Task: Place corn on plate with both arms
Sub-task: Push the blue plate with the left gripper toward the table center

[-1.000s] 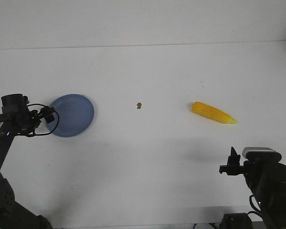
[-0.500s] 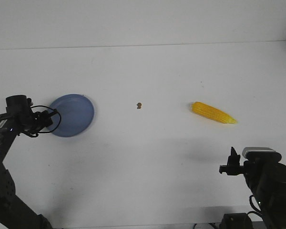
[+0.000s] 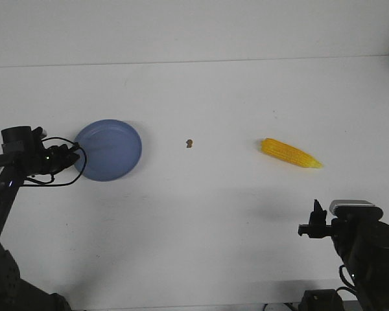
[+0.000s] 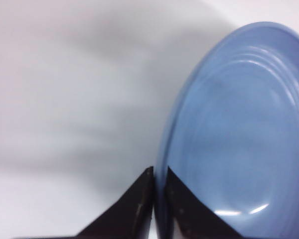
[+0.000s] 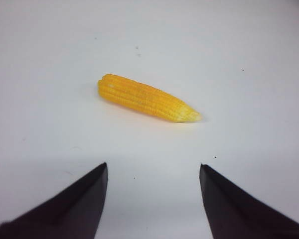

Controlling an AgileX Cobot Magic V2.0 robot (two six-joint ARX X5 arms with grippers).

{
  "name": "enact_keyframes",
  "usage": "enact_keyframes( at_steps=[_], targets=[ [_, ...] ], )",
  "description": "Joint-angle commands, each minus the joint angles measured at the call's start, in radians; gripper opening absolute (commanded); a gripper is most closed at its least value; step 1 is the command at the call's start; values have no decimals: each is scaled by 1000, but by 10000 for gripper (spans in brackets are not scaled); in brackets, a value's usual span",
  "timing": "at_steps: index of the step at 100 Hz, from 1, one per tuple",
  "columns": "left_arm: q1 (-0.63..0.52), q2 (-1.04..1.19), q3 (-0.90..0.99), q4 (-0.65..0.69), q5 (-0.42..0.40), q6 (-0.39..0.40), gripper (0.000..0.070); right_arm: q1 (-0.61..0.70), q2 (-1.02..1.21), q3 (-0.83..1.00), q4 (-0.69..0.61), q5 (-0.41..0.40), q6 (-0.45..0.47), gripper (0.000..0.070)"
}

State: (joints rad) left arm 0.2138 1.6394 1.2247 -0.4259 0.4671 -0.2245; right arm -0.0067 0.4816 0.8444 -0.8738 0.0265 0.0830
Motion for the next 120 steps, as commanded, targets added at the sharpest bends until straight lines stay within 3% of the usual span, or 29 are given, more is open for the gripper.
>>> enact_keyframes(
  at_steps=[1,27,55,120],
  targets=[
    [-32,-32,7,0,16,-1,8,1,3,18,13,-1,7,393],
    [-266,-181,-131,29,23,-17,8,1,3,18,13,0,7,393],
    [-502,-184,-215,79,23,-40,8,1,3,18,13,0,7,393],
    [-626,-43,-230,138,4,-53,8,1,3,18,13,0,7,393]
  ],
)
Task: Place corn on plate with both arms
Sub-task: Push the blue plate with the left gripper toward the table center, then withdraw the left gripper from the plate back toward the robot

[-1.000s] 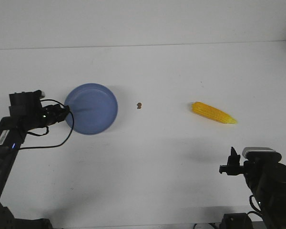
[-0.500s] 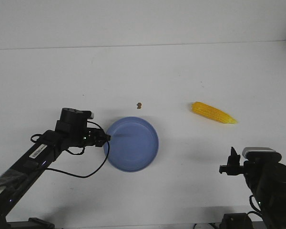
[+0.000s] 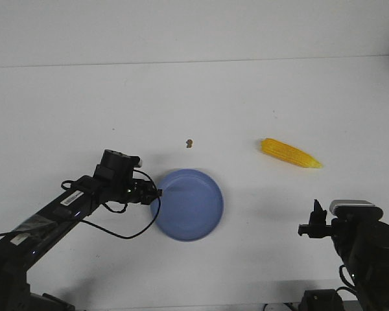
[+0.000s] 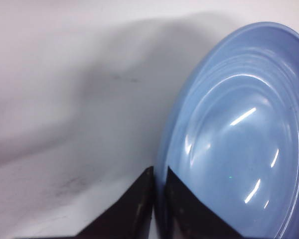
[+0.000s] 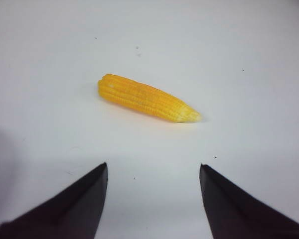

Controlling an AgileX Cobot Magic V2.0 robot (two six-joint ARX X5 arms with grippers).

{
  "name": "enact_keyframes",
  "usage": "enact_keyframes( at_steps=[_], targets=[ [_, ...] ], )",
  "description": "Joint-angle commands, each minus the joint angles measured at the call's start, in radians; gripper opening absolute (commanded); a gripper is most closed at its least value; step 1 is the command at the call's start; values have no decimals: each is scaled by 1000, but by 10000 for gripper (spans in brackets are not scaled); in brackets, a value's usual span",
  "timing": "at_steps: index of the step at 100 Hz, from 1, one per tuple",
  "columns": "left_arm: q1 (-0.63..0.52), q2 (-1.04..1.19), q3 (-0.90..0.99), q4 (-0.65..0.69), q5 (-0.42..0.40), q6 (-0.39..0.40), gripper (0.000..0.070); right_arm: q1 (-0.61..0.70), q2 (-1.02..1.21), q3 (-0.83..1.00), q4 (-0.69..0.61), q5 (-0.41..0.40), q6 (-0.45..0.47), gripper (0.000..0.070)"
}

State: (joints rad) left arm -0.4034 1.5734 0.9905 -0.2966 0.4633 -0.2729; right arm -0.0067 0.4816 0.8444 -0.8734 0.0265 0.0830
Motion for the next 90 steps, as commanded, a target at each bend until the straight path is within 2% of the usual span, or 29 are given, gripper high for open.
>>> enact_keyframes(
  at_steps=[1,57,61,71,75,80,90],
  targets=[
    [-9,25,4,10,8,-5,8,1,3,18,12,0,7,393],
    [-16,36,-38,30,4,0,23,1,3,18,12,-1,7,393],
    [-16,36,-38,30,4,0,46,1,3,18,12,0,7,393],
    [-16,36,-38,29,4,0,224,1,3,18,12,-1,7,393],
    [-17,36,-38,29,4,0,270,1,3,18,12,0,7,393],
    [-17,36,-38,28,5,2,305,1,3,18,12,-1,7,393],
    [-17,36,-38,28,5,14,308,1,3,18,12,-1,7,393]
  ],
)
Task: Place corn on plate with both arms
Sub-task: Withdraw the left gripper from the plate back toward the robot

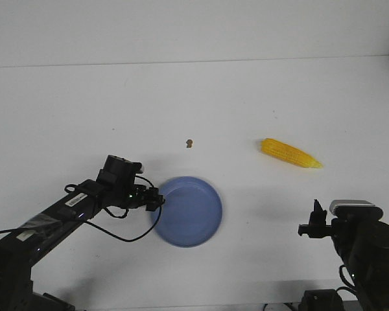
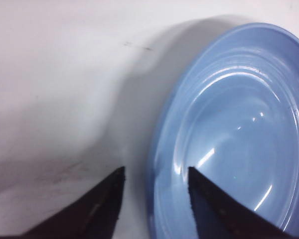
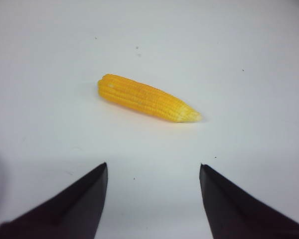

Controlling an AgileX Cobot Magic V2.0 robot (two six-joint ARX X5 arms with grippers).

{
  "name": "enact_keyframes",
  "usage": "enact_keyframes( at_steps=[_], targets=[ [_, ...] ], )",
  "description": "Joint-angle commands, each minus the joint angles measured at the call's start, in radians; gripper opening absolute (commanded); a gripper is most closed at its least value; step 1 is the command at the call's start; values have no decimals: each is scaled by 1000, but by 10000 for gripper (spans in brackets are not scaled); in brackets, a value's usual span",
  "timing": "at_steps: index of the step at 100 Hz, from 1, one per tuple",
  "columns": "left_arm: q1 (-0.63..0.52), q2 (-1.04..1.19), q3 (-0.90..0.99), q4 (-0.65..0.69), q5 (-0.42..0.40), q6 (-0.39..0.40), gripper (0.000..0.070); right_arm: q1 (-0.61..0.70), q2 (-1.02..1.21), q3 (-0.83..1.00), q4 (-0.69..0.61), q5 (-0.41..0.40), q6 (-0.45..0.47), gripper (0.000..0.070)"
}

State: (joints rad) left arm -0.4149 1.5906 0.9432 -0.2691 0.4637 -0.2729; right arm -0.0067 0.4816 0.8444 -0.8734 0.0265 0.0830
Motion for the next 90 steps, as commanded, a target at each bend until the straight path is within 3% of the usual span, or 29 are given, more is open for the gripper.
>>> enact_keyframes(
  at_steps=[1,12,29,43,70,90],
  targets=[
    [-5,18,9,1,4,16,308,1,3,18,12,-1,7,393],
    [4,15,10,1,5,41,321,1,3,18,12,-1,7,393],
    [61,-39,10,-1,5,71,473,1,3,18,12,0,7,393],
    [126,-147,10,-47,-14,158,473,1,3,18,13,0,7,393],
    [215,-423,10,-151,-259,294,469,1,3,18,13,-1,6,393],
    [224,-600,10,-191,-315,344,463,1,4,18,13,-1,4,393]
  ],
)
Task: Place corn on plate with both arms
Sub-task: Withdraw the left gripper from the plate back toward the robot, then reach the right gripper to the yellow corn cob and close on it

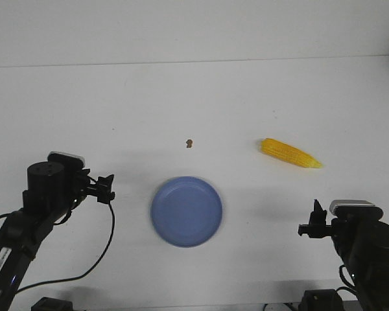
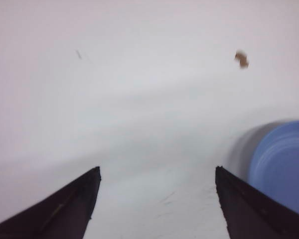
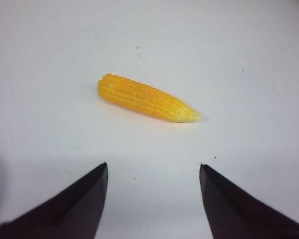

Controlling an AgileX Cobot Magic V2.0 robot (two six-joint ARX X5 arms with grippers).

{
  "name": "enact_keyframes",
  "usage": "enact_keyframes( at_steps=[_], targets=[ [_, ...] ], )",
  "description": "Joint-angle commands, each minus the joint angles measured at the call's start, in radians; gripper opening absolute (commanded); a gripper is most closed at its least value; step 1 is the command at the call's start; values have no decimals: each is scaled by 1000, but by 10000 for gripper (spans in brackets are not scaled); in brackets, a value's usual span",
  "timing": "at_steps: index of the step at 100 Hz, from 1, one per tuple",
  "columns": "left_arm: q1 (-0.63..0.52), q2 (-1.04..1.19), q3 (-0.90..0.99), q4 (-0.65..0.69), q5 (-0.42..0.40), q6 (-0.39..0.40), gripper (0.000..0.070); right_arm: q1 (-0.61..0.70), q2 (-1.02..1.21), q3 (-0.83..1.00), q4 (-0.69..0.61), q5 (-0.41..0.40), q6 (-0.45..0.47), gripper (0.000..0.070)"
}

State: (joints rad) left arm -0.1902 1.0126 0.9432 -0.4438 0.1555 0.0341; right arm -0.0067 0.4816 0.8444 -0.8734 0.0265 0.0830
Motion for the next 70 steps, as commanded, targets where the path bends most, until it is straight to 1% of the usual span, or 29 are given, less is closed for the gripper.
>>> enact_keyframes(
  at_steps=[1,8,16,25,33,39,48,53,59,70],
  targets=[
    [-1,-28,10,-20,-6,37,463,1,4,18,13,-1,3,393],
    [0,-64,10,-47,-19,41,463,1,4,18,13,0,-5,393],
    [0,-86,10,-71,-62,40,463,1,4,18,17,0,-18,393],
    [0,-92,10,-80,-93,37,463,1,6,18,39,-1,-74,393],
    [-1,-92,10,-80,-96,31,463,1,29,19,85,-1,-138,393],
    [-1,-92,10,-79,-95,26,463,1,60,21,122,-1,-166,394],
    [-1,-92,10,-79,-96,25,463,2,143,31,159,-7,-216,402],
    [-1,-92,10,-79,-96,23,463,6,209,50,157,-24,-235,424],
    [-1,-92,10,-79,-96,12,463,14,296,82,147,-42,-259,425],
    [-1,-92,10,-79,-96,6,463,35,468,163,135,-45,-314,433]
  ],
)
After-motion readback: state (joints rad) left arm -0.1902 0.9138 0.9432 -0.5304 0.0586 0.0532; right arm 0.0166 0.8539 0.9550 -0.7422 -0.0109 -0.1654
